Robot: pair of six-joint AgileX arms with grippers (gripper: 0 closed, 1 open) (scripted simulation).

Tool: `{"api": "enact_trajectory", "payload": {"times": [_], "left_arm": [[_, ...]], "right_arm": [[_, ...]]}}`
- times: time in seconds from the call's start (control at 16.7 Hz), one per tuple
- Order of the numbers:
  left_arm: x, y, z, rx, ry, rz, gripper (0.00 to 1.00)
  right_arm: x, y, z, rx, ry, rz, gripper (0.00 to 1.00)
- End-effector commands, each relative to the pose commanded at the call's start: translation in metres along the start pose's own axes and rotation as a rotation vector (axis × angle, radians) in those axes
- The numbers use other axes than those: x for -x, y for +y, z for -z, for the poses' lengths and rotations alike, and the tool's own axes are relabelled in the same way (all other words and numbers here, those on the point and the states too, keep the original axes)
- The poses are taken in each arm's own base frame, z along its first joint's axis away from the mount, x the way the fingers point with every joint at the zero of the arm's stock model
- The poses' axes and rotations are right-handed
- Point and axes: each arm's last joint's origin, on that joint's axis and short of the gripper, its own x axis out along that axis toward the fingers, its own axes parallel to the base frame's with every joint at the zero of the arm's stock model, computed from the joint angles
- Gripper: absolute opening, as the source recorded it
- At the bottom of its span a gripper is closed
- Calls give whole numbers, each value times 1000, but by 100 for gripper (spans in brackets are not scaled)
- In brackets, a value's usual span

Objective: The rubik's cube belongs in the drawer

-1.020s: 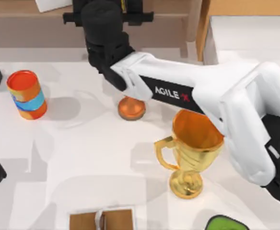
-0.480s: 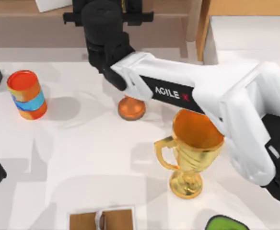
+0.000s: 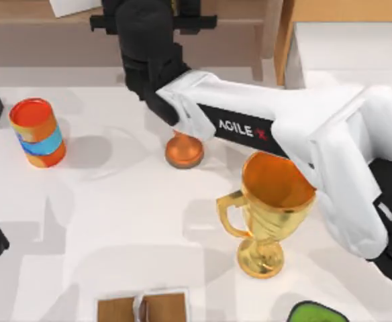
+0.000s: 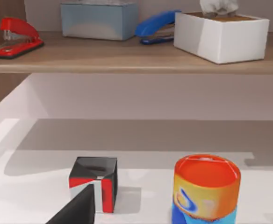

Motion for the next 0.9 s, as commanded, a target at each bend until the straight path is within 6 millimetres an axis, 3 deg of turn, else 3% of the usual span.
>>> {"api": "enact_trajectory", "payload": {"times": [0.3, 0.6, 0.9], "left_arm": [[0, 0, 0, 0, 0, 0, 100], [0, 0, 0, 0, 0, 0, 100], [0, 0, 0, 0, 0, 0, 100]], "right_arm": [[-3, -17, -4, 16, 16, 43, 0], [19, 1, -15, 6, 5, -3, 0], [20, 2, -15, 4, 5, -7, 0]]}}
